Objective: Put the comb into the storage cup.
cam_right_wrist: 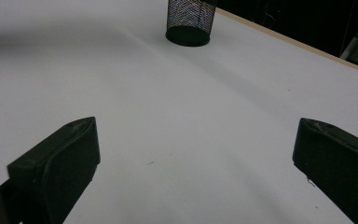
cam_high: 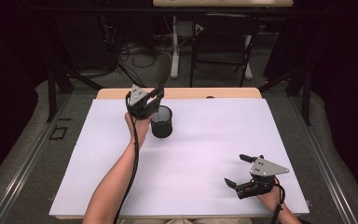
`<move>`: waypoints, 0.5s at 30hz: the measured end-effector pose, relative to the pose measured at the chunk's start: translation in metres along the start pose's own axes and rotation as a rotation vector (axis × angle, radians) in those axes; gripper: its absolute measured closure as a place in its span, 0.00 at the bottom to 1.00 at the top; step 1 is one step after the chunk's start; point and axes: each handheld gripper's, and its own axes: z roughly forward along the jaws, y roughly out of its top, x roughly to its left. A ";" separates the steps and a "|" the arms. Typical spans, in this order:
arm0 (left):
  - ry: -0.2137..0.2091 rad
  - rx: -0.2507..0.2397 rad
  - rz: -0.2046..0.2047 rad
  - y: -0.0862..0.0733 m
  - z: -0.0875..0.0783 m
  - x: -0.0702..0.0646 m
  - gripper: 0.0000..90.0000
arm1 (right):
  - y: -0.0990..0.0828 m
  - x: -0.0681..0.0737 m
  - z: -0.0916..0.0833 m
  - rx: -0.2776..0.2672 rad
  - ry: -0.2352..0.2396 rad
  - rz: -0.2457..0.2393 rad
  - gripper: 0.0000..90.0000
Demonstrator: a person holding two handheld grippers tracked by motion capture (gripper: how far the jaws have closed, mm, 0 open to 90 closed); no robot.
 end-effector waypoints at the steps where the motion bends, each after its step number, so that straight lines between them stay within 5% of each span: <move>1: 0.000 0.000 0.000 0.000 0.000 0.000 0.80 | 0.000 0.000 0.000 0.000 0.000 0.000 0.00; 15: -0.003 0.034 0.011 -0.003 0.004 -0.001 0.80 | 0.000 0.000 0.000 -0.001 -0.002 0.001 0.00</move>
